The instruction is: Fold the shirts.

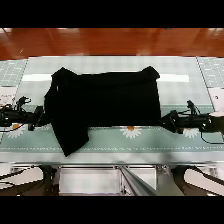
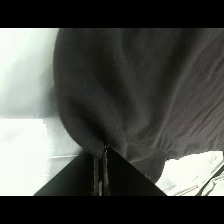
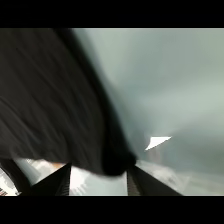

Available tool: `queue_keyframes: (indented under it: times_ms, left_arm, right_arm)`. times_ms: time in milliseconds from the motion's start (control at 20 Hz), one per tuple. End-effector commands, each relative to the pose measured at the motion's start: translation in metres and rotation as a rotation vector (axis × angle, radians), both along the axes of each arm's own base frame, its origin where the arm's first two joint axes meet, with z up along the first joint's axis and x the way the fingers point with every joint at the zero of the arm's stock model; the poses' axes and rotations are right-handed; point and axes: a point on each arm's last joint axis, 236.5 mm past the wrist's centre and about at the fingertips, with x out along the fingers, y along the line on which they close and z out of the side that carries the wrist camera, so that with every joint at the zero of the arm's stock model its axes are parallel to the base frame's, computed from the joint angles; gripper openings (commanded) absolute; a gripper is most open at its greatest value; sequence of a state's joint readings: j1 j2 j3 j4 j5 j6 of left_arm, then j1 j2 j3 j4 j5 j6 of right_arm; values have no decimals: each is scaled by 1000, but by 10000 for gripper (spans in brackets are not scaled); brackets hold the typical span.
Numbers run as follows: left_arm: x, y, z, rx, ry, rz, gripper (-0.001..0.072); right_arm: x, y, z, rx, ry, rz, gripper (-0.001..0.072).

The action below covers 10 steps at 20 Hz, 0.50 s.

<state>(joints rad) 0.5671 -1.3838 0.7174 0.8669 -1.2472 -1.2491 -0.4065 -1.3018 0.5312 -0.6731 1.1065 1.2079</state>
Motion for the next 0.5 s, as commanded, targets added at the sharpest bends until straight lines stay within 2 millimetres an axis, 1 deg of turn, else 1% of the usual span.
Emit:
queue_keyframes:
  times_ms: [0,50,100,200,250,300,350,400,450]
  left_arm:
    - [0,0,0,1,-2,1,26]
    - [0,0,0,1,-2,1,26]
    - [0,0,1,-1,-2,1,26]
    - [5,-5,7,-29,-23,-1,26]
    - [12,-10,16,-56,-66,-3,26]
    - [27,-16,34,-100,-140,12,26]
    - [46,-21,61,-143,-245,28,26]
    - [71,-23,100,-186,-386,59,26]
    - [93,-22,145,-215,-535,95,26]
  right_arm:
    - [33,10,2,-19,-58,13,361]
    - [39,15,6,-25,-77,39,228]
    - [45,22,12,-38,-130,100,30]
    - [53,33,27,-28,-174,166,28]
    - [58,35,38,-23,-196,193,27]
    - [67,35,54,-18,-231,213,27]
    - [80,34,74,-25,-279,227,27]
    - [97,30,99,-51,-346,228,27]
    - [119,22,134,-95,-432,217,27]
